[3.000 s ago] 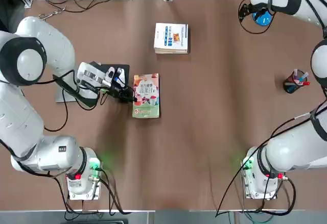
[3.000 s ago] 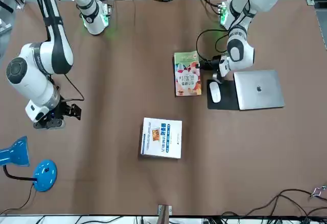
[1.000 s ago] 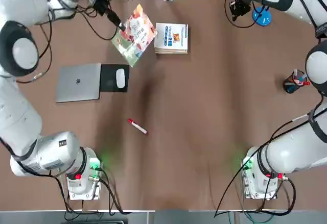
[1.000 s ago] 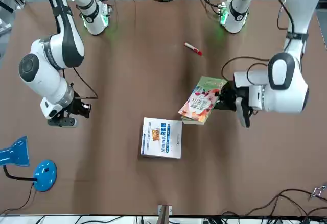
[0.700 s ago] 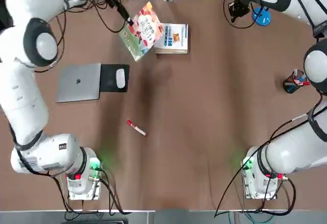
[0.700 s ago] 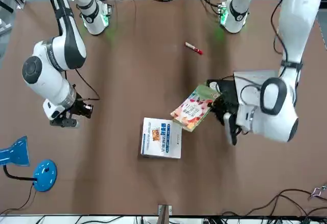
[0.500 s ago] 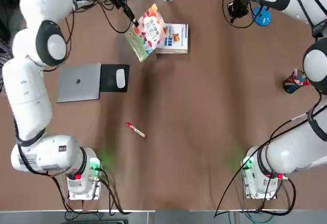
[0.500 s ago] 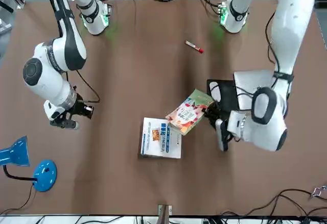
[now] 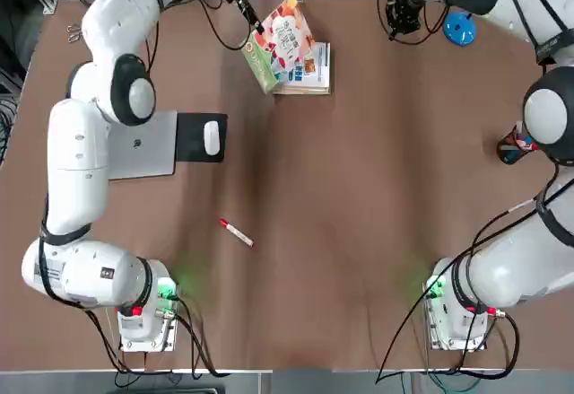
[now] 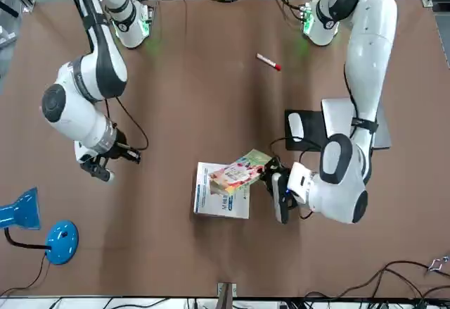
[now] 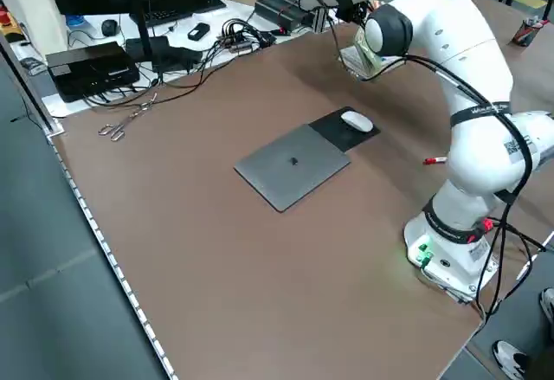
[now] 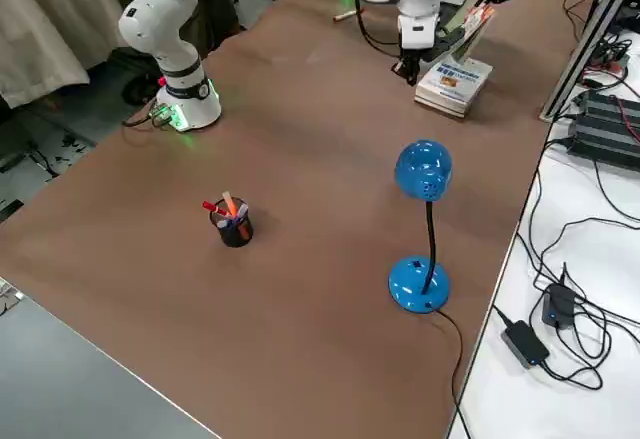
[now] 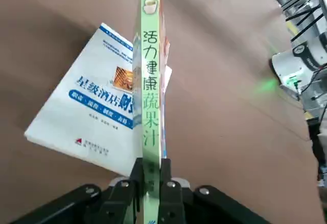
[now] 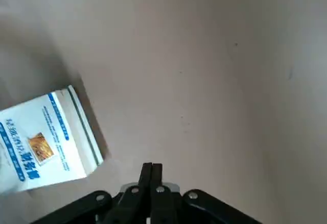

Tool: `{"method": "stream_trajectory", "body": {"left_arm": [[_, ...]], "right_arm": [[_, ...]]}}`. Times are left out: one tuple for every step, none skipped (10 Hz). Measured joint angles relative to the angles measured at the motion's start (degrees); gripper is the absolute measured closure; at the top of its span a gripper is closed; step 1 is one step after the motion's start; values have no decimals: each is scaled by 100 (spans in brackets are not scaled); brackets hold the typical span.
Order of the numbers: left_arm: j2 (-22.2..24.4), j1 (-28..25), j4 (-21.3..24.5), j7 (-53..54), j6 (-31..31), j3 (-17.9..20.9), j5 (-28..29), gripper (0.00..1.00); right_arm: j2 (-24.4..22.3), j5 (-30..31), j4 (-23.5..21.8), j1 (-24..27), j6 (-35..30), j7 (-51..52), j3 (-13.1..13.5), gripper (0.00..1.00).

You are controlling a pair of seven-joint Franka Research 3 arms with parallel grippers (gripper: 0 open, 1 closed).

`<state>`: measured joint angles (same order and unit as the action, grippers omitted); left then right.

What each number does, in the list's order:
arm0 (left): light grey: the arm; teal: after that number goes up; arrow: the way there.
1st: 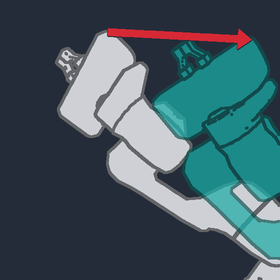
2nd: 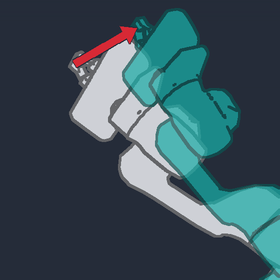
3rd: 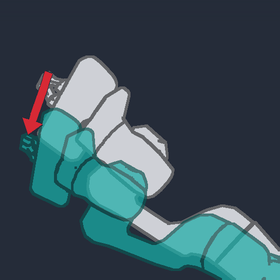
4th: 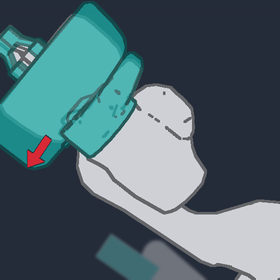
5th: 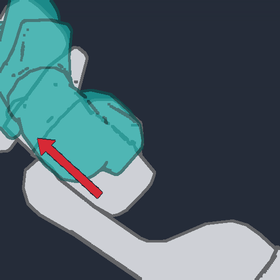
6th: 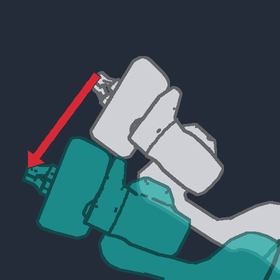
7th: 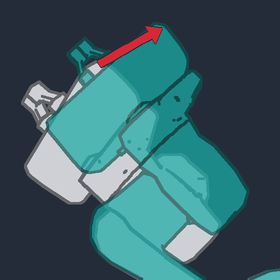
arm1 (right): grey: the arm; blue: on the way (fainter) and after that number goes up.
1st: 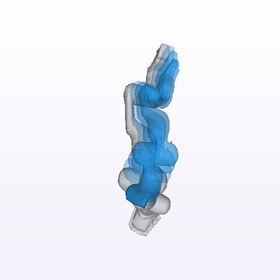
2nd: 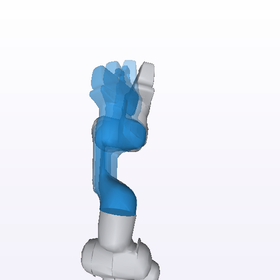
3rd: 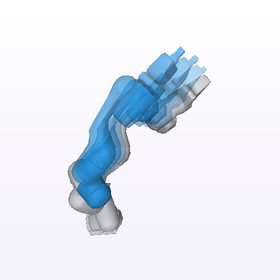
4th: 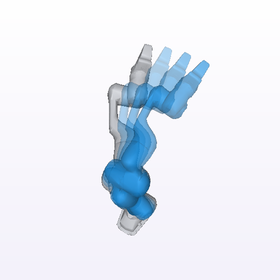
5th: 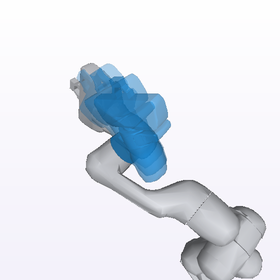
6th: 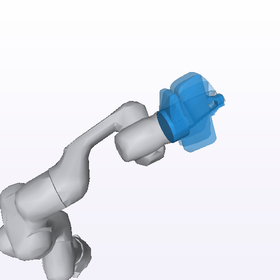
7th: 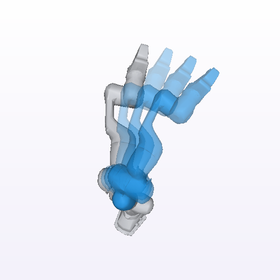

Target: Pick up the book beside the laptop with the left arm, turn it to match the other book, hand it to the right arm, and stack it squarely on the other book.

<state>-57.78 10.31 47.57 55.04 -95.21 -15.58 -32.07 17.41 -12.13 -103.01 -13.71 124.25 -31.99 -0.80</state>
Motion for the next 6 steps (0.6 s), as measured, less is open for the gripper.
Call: {"method": "stream_trajectory", "body": {"left_arm": [[-100,127,-122,50,-15,59,3,85],[-188,218,-159,147,-61,88,4,85],[-291,285,-170,269,-148,111,5,85],[-383,319,-183,375,-250,157,5,85],[-445,335,-194,485,-383,228,5,85],[-467,383,-212,589,-524,360,5,85]], "right_arm": [[107,-12,96,-67,1,-220,0,99],[201,-86,177,-138,5,-418,0,100],[283,-212,284,-227,7,-681,0,100],[371,-281,419,-335,8,-1034,-2,99],[486,-295,588,-463,10,-1480,-3,99],[632,-297,773,-567,14,-1861,-4,99]]}}
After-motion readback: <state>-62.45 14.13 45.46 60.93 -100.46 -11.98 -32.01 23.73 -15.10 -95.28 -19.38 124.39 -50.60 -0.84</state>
